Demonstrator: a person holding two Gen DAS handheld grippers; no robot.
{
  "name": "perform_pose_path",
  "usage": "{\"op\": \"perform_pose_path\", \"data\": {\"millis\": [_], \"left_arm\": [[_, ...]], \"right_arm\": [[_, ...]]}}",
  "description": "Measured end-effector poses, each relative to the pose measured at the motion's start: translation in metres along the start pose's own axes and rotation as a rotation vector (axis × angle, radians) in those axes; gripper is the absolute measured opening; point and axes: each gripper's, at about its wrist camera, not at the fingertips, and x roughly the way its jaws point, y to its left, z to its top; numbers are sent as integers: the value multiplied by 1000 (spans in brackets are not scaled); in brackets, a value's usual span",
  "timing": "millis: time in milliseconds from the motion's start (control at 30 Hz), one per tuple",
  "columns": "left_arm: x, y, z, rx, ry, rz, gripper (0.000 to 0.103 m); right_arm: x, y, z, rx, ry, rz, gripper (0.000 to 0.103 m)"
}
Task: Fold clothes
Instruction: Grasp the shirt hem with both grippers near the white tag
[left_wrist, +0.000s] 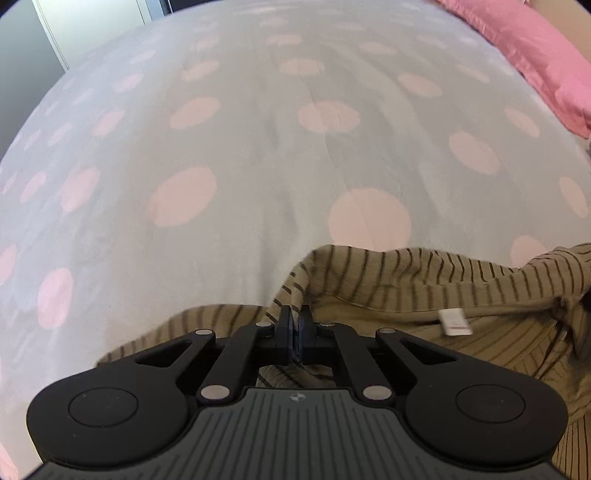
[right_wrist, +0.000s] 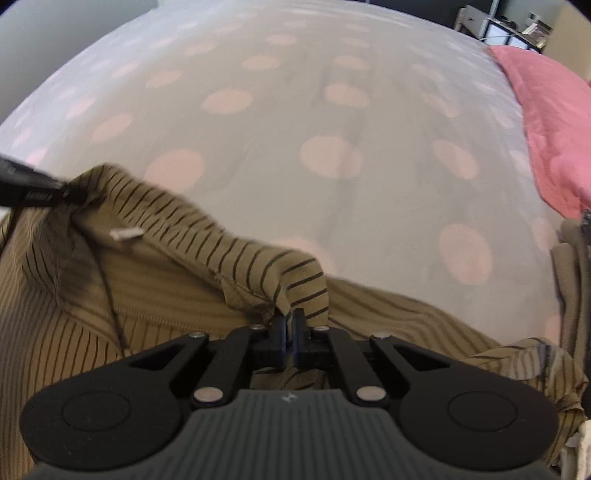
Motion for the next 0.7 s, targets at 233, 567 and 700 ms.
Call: {"op": "perform_pose_path", "data": {"millis": [233,567,700], "left_arm": [[-40,28,14,-123,-149,-54,1],[11,21,36,-173,-51,-37,1],[34,21,34,-191,-31,-65,2]], "right_arm": [[-12,-19,31,79,-115,-37,3],[49,-5,63,31,-106,-81,4],[75,-3,62,17,-85,-75,6]]}}
